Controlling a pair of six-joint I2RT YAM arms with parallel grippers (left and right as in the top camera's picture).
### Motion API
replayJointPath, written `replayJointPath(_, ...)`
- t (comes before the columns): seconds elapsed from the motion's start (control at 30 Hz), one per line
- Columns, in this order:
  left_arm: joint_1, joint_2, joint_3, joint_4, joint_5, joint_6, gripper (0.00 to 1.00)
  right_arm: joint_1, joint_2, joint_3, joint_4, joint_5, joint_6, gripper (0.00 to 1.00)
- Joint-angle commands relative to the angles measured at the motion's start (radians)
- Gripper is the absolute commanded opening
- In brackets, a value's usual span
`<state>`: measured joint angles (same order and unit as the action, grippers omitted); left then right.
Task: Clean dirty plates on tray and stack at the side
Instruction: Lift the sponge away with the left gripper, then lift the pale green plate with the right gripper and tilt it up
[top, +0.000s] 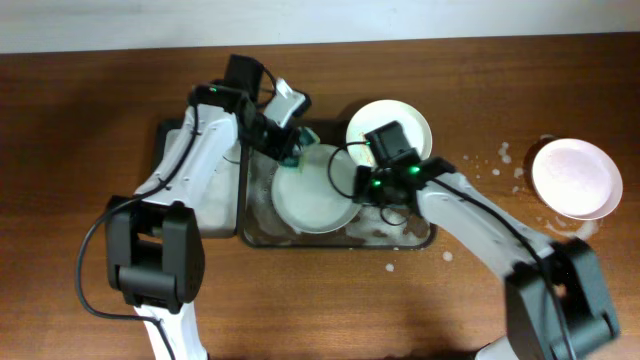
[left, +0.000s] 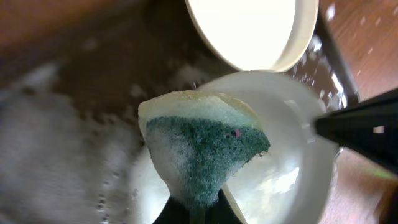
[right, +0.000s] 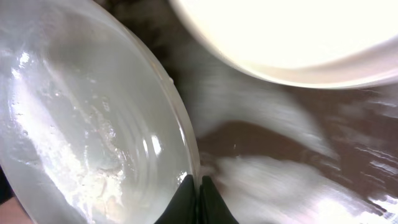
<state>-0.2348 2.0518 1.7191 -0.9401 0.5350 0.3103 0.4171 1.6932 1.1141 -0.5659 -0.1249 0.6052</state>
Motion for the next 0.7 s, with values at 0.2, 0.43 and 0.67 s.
replayJointPath(0.2, 0.048, -0.002, 0.044, 0.015, 0.023, -0.01, 0.0, -0.05, -0.383, 0.005, -0.146, 0.529, -0.052, 0.04)
replayJointPath(0.43, 0.048, -0.002, 0.044, 0.027, 0.023, -0.01, 0.0, 0.145, -0.436, 0.005, -0.299, 0.964, -0.052, 0.04)
replayJointPath(0.67, 0.048, -0.002, 0.044, 0.027, 0.023, -0.01, 0.0, 0.386, -0.398, 0.004, -0.299, 1.315, -0.23, 0.04)
